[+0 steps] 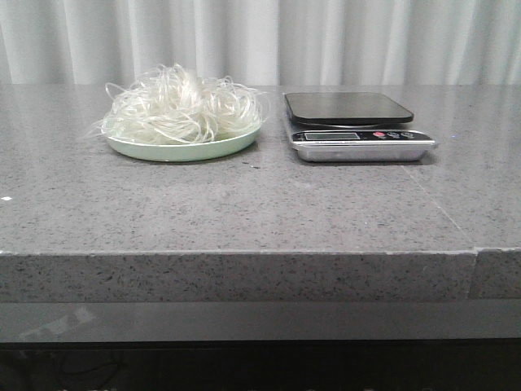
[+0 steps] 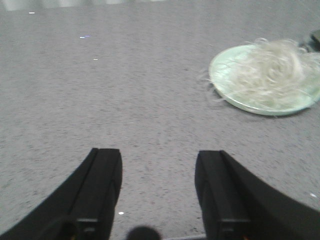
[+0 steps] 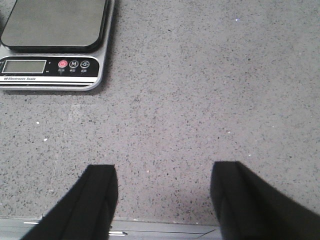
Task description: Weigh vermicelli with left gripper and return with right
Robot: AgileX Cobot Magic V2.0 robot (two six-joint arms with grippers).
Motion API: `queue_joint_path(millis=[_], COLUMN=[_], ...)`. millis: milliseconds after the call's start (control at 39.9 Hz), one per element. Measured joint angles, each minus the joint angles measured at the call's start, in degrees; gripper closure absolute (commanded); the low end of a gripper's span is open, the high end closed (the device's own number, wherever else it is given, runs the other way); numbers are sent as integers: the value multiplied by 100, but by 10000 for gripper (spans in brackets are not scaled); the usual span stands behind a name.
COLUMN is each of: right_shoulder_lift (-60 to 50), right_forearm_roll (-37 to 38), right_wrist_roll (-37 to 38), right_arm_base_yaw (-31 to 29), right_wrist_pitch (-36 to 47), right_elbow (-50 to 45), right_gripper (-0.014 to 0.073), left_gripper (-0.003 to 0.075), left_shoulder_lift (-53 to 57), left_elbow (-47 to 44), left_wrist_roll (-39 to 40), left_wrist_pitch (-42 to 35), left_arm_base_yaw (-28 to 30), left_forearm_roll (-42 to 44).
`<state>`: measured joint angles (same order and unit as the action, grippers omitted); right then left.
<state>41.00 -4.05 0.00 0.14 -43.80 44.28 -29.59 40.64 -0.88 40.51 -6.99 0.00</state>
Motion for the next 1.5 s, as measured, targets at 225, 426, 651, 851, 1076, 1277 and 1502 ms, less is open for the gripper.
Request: queue_joint_path(millis=[225, 426, 651, 851, 1076, 1277, 1502], right_shoulder_lift=[0, 0, 0, 0, 0, 0, 0], right_forearm_roll=[0, 0, 0, 0, 0, 0, 0], right_wrist_roll=[0, 0, 0, 0, 0, 0, 0], right_arm_base_yaw=[0, 0, 0, 0, 0, 0, 0], right_wrist_pitch=[-22, -22, -22, -22, -26, -35, -35], right_elbow=[0, 0, 0, 0, 0, 0, 0], right_gripper=[55, 55, 55, 55, 55, 55, 55], left_gripper=[271, 272, 273, 279, 281, 281, 281], left_shoulder_lift=[-891, -1971, -3249, -4422, -5567, -6376, -7098], left_elbow=[405, 970, 1685, 2471, 3292, 3903, 4435], left_wrist_roll=[-122, -135, -148, -152, -161, -161, -161], left_wrist_pitch=[-67, -327, -636, -724, -724, -733, -745], left_arm_base_yaw=[-627, -1221, -1799, -2028, -2028, -2028, -2028], left_forearm_roll=[-223, -234, -243, -257, -257, -257, -257])
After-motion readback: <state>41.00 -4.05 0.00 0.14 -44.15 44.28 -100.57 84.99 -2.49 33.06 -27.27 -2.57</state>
